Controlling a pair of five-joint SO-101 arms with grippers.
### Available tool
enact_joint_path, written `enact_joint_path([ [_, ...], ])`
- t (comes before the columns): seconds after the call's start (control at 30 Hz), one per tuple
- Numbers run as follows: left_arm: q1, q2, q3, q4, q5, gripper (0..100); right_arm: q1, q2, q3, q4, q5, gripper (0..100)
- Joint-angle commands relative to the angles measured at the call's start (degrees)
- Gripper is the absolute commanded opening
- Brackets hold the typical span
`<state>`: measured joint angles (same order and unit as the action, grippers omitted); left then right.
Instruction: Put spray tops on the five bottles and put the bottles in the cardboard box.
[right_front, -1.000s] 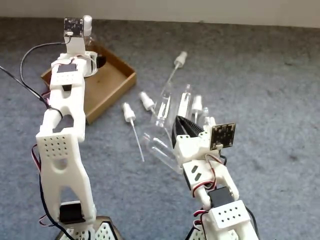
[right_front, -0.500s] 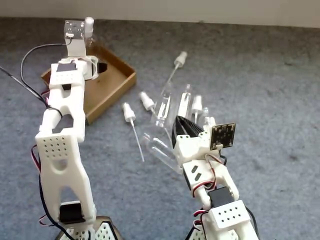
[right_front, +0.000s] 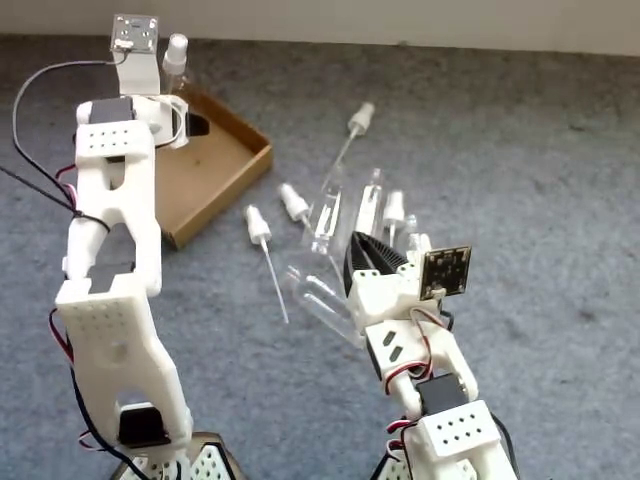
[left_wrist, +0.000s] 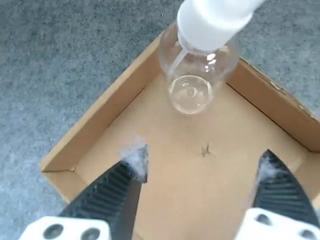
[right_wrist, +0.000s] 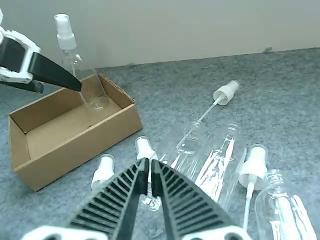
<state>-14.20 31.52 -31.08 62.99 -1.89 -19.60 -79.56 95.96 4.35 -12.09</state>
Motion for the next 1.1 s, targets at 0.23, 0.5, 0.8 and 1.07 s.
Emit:
enact_joint_path([
  [0.23, 4.3, -13.6, -3.1, 21.3, -0.2, 31, 1.0, -0.7, 6.6, -1.1, -0.4, 0.8],
  [0.5, 12.2, -19.8, -3.0, 36.8, 0.0, 31, 7.1, -0.7, 6.5, -1.5, -0.4, 0.8],
  [0.8, 18.0, -28.0, 8.1, 37.8, 10.2, 31, 15.1, -0.7, 6.5, -1.6, -0.8, 0.8],
  [1.07, 29.6, -42.4, 24.7, 37.5, 10.5, 31, 15.1, -0.7, 6.6, -1.6, -0.8, 0.8],
])
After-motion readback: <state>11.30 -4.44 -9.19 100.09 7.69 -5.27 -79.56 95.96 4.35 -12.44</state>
